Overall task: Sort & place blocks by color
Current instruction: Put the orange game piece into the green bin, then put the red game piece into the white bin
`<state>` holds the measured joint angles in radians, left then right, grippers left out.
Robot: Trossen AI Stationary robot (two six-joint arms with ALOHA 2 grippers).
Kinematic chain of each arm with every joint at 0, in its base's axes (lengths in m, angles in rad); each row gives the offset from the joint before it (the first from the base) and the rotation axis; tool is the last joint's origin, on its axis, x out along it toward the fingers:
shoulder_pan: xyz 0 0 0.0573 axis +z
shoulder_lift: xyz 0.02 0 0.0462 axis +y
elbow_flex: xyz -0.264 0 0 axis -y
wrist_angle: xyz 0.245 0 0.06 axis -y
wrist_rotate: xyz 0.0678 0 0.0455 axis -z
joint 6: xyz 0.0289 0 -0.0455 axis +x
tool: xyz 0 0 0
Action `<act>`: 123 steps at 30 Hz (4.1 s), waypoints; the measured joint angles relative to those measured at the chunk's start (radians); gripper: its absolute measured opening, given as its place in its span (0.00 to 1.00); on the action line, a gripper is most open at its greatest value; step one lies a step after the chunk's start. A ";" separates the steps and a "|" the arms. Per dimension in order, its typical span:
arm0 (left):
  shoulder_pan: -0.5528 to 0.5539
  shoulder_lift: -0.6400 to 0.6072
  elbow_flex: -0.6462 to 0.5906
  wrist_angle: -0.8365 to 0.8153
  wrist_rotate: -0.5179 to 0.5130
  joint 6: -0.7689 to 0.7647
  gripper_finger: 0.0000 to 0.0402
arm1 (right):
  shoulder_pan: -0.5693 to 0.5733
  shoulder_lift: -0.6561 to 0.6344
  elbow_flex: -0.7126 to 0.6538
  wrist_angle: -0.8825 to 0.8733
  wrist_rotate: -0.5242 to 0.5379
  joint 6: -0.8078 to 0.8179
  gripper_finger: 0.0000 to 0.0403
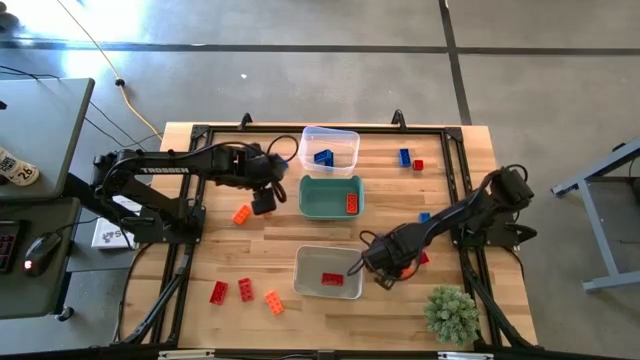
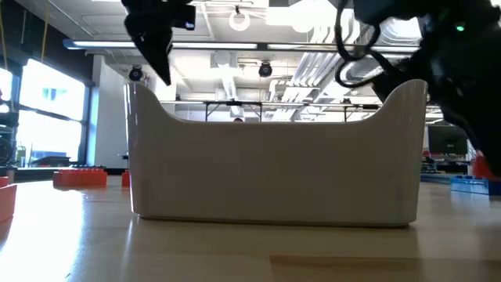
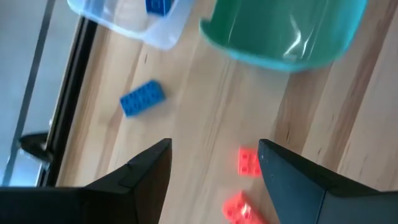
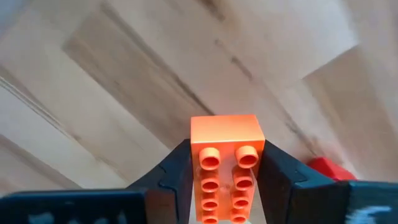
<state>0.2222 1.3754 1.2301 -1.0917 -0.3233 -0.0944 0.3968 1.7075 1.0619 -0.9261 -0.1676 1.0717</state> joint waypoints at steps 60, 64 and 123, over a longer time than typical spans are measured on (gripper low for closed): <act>-0.633 0.000 -0.253 -0.113 0.450 -1.216 0.56 | -0.528 -0.074 0.037 0.502 0.268 -0.968 0.28; -0.739 0.000 -0.253 -0.111 0.478 -1.369 0.56 | -0.528 -0.057 0.036 0.506 0.281 -0.968 0.41; -0.927 0.401 -0.250 0.159 0.489 -1.930 0.39 | -0.528 -0.217 0.037 0.520 0.346 -1.080 0.69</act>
<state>-0.7048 1.7769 0.9796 -0.9323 0.1655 -2.0247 -0.1314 1.4902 1.0985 -0.4063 0.1788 -0.0086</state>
